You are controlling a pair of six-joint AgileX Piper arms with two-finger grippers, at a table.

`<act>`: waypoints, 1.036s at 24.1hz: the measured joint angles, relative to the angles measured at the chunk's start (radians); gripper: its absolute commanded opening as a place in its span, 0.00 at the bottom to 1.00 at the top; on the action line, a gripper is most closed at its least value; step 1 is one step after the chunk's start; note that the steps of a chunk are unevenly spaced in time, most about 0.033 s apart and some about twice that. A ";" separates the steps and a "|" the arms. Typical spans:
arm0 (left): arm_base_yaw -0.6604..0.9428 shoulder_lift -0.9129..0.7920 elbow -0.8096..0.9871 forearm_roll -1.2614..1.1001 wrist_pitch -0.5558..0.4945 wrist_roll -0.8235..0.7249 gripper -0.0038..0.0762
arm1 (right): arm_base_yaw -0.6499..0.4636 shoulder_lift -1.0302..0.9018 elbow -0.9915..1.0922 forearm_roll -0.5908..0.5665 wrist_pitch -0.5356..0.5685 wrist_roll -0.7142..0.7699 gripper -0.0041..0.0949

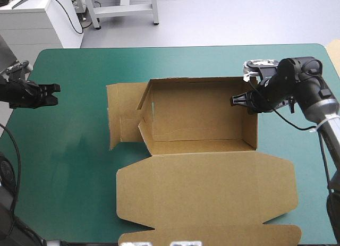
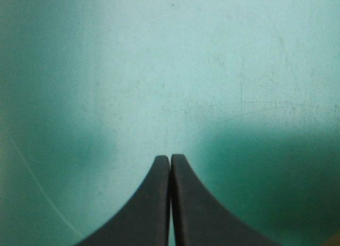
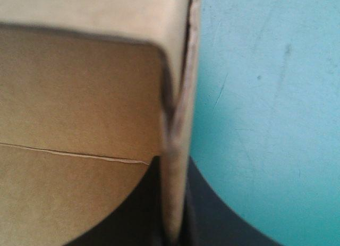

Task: Fold the box

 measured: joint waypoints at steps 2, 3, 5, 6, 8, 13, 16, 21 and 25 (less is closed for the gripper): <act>0.000 0.000 0.000 -0.001 0.000 0.000 0.04 | 0.000 0.064 0.000 0.000 -0.013 0.001 0.03; 0.000 0.000 0.000 -0.002 0.000 0.000 0.04 | 0.000 0.089 0.000 0.000 -0.017 0.001 0.03; 0.000 0.000 0.000 -0.002 0.000 0.000 0.04 | 0.000 0.152 -0.004 0.000 -0.038 0.002 0.03; 0.000 0.000 0.000 -0.002 0.000 0.000 0.04 | -0.001 0.172 -0.010 0.000 -0.056 0.002 0.03; 0.000 -0.001 0.000 -0.003 0.000 0.000 0.04 | -0.001 0.203 -0.028 -0.002 -0.076 0.002 0.03; 0.000 -0.002 0.000 -0.005 0.001 0.000 0.04 | -0.001 0.259 -0.091 -0.001 -0.070 -0.022 0.22; 0.000 -0.003 0.000 -0.015 0.002 0.000 0.04 | -0.001 0.282 -0.131 0.004 -0.034 -0.034 0.42; 0.000 -0.003 0.000 -0.018 0.005 0.000 0.04 | -0.001 0.308 -0.207 0.010 -0.006 -0.015 0.74; 0.000 -0.003 0.000 -0.018 0.010 0.000 0.04 | -0.001 0.290 -0.271 0.019 -0.005 0.015 0.77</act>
